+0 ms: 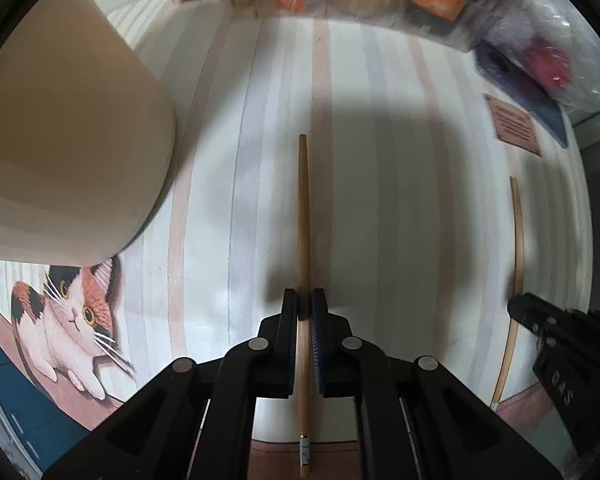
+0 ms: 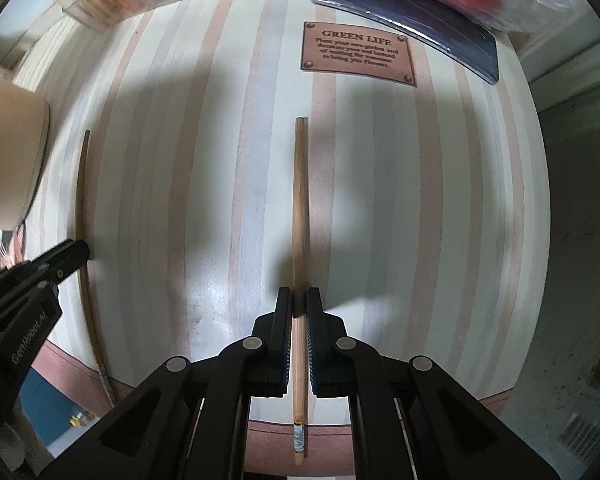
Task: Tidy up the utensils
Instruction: 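Lift both light chopsticks upright and carry them over the beige holder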
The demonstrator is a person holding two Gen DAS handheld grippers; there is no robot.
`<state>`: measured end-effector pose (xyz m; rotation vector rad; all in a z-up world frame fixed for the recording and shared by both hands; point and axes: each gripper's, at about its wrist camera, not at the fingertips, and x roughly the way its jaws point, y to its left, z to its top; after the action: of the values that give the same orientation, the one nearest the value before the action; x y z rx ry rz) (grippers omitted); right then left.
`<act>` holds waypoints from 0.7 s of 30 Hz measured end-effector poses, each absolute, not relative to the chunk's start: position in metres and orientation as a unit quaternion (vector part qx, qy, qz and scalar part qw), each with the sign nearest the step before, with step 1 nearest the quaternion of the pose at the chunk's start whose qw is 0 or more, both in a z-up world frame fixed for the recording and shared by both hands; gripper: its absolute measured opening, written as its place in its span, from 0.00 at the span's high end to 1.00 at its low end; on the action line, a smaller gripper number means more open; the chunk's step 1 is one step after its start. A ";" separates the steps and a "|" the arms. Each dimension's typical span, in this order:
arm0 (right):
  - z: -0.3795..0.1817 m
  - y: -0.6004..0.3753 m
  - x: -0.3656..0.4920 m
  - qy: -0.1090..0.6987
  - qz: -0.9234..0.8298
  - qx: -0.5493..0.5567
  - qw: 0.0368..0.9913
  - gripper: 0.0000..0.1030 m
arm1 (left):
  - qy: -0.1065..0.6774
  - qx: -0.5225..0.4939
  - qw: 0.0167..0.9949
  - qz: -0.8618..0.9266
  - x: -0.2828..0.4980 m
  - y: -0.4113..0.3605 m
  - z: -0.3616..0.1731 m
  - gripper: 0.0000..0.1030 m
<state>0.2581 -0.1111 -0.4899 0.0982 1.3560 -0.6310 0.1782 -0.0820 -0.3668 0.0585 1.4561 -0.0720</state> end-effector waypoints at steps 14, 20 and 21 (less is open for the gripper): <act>-0.418 -0.073 0.218 0.498 -0.300 0.027 0.813 0.93 | 0.569 0.039 0.816 -0.089 0.152 -0.080 -0.272 0.96; -0.368 -0.049 0.190 0.449 -0.296 0.032 0.842 0.93 | 0.530 0.030 0.842 -0.099 0.152 -0.074 -0.233 0.96; -0.361 -0.046 0.187 0.440 -0.296 0.031 0.847 0.93 | 0.522 0.022 0.846 -0.103 0.153 -0.073 -0.224 0.96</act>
<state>0.1866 -0.0459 -0.3606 0.0662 0.9283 -0.6232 0.1531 -0.0728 -0.2236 0.0470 1.1012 -0.2166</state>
